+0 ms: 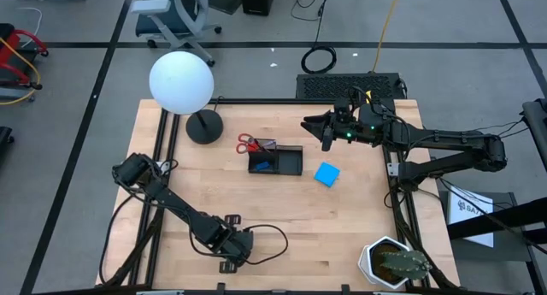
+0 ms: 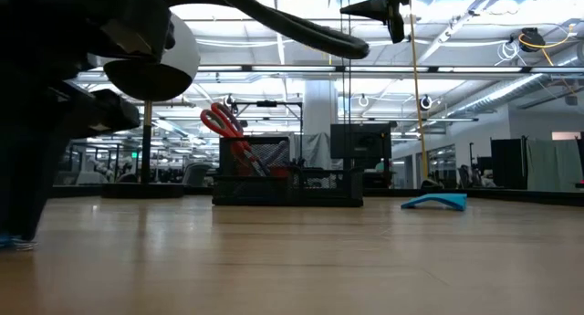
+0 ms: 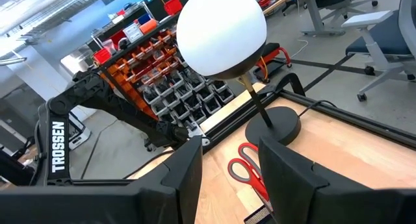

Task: Pick and place office supplies into organizer
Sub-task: Put the blue binder clip into the black desk organizer

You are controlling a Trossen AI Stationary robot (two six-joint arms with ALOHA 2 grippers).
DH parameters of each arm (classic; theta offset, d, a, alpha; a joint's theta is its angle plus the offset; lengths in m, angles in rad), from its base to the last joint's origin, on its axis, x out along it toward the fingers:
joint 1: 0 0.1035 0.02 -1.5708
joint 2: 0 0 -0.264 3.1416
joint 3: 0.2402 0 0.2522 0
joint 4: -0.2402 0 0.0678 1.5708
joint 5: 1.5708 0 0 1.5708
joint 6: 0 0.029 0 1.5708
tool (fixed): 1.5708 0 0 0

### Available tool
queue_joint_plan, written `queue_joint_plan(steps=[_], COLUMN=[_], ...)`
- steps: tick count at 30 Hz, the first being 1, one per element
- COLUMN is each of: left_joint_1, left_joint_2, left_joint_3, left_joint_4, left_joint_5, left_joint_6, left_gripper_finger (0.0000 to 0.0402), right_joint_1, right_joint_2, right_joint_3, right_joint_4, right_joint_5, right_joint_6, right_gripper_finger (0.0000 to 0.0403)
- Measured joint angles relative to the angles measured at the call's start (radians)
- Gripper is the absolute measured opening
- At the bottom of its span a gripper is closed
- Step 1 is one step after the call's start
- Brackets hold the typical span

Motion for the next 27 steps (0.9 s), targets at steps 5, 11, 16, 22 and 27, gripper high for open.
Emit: queue_joint_plan(steps=[5, 11, 16, 22, 27], left_joint_1=[0.01, 0.035, 0.08, 0.176, 0.27], left_joint_2=[-0.054, -0.124, -0.187, -0.222, -0.222], left_joint_3=[-0.002, -0.001, 0.0, 0.001, 0.001], left_joint_4=[-0.028, -0.086, -0.13, -0.151, -0.166], left_joint_5=[-0.027, -0.11, -0.192, -0.21, -0.22], left_joint_6=[-0.01, 0.009, 0.069, 0.194, 0.287], left_gripper_finger=[0.005, 0.0059, 0.0061, 0.0062, 0.0062], right_joint_1=[0.0, 0.0, 0.0, -0.001, 0.0], right_joint_2=[0.0, 0.0, 0.0, 0.001, 0.001], right_joint_3=[0.0, 0.0, 0.0, 0.0, 0.0], right_joint_4=[0.001, 0.02, 0.045, 0.089, 0.121], right_joint_5=[0.004, 0.004, 0.011, 0.055, 0.079], right_joint_6=[0.0, 0.019, 0.042, 0.09, 0.09], right_gripper_finger=[0.0141, 0.0141, 0.0141, 0.0141, 0.0141])
